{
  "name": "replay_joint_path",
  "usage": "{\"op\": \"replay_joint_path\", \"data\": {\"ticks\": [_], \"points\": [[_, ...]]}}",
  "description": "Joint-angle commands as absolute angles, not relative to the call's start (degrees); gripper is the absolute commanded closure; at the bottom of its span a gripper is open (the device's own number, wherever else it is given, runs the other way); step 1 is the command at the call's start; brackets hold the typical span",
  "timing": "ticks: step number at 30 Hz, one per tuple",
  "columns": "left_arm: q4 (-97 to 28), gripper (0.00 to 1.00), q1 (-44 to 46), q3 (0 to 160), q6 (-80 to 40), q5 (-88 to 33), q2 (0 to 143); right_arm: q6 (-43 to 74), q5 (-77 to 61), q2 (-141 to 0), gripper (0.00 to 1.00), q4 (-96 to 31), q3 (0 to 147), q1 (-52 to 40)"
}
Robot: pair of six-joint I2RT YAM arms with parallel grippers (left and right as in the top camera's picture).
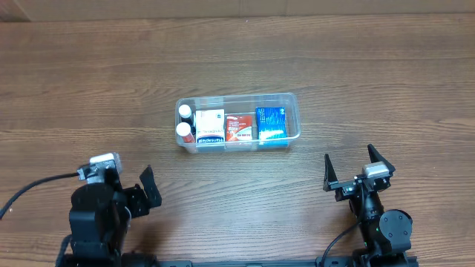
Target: Pack container
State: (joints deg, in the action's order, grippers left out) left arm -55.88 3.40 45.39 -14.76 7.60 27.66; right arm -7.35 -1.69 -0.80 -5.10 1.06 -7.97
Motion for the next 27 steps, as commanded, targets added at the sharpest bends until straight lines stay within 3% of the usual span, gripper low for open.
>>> {"op": "replay_joint_path", "data": {"ticks": [1,10,18,22,27], "points": [[-55.68,0.00,3.79,40.14,-13.91,6.61,20.95,-7.53,-2.07,-0.16,0.00,-4.64,0.47,-7.86],[-45.34,0.00,3.77,22.81,-9.56,4.21,0.30,-7.53,-2.07,-0.16,0.00,-4.64,0.47,-7.86],[-14.61,0.00,3.70,7.99,6.50,2.44,0.19,-7.53,-2.07,-0.16,0.00,-4.62,0.47,-7.86],[-0.54,0.00,3.66,0.03,9.02,1.34,0.19,-7.53,-2.07,-0.16,0.00,-4.64,0.47,-7.86],[-4.45,0.00,3.27,0.23,9.32,-0.03,0.19,-7.53,-2.07,-0.16,0.00,-4.64,0.47,-7.86]]}}
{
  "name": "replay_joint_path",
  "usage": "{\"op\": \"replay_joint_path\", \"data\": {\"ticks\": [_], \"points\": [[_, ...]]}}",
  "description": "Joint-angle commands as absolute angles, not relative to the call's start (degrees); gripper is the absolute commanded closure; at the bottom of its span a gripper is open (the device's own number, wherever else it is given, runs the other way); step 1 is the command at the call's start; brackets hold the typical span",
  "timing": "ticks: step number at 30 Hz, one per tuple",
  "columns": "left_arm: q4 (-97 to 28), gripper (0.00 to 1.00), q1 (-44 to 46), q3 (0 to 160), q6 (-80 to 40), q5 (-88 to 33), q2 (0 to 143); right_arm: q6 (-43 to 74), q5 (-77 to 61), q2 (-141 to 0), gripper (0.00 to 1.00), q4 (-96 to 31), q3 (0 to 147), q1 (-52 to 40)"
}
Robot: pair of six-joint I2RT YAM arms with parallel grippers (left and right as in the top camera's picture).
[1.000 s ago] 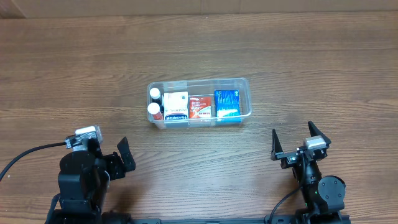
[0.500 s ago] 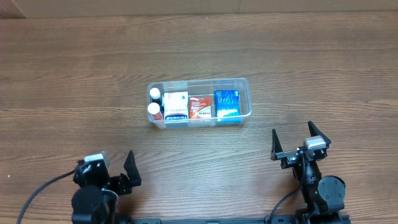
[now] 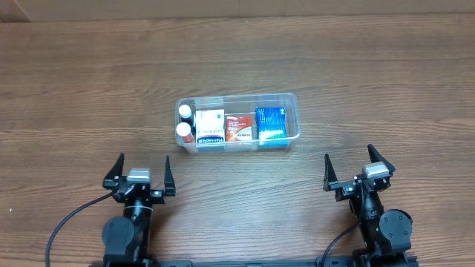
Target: Pack container
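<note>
A clear plastic container (image 3: 295, 113) sits at the table's middle. Inside it, from left to right, are two small white-capped bottles (image 3: 183, 121), a white box (image 3: 210, 127), a red box (image 3: 238, 127) and a blue box (image 3: 272, 124). My left gripper (image 3: 139, 169) stands open near the front edge, left of and below the container, with nothing between its fingers. At the front right my right gripper (image 3: 349, 165) is open as well and holds nothing.
The wooden table (image 3: 386, 67) spreads around the container. A black cable (image 3: 70, 222) trails from the left arm toward the front left corner.
The left arm has swung from the far front left, where it sat turned aside, to a straight pose with its open fingers pointing at the container. The right arm and the container have not moved.
</note>
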State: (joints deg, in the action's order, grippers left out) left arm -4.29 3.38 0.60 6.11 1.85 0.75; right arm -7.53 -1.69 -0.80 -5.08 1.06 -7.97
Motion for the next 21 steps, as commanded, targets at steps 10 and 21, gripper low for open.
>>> {"op": "replay_joint_path", "data": {"ticks": [10,21], "points": [[-4.43,0.00,3.29,0.25,10.09,-0.27,0.21,-7.53,-2.07,-0.16,0.00,-4.64,0.47,-7.86],[-4.43,0.00,3.29,0.25,10.09,-0.25,0.25,-7.53,-2.07,-0.16,0.00,-4.62,0.47,-7.86]]}}
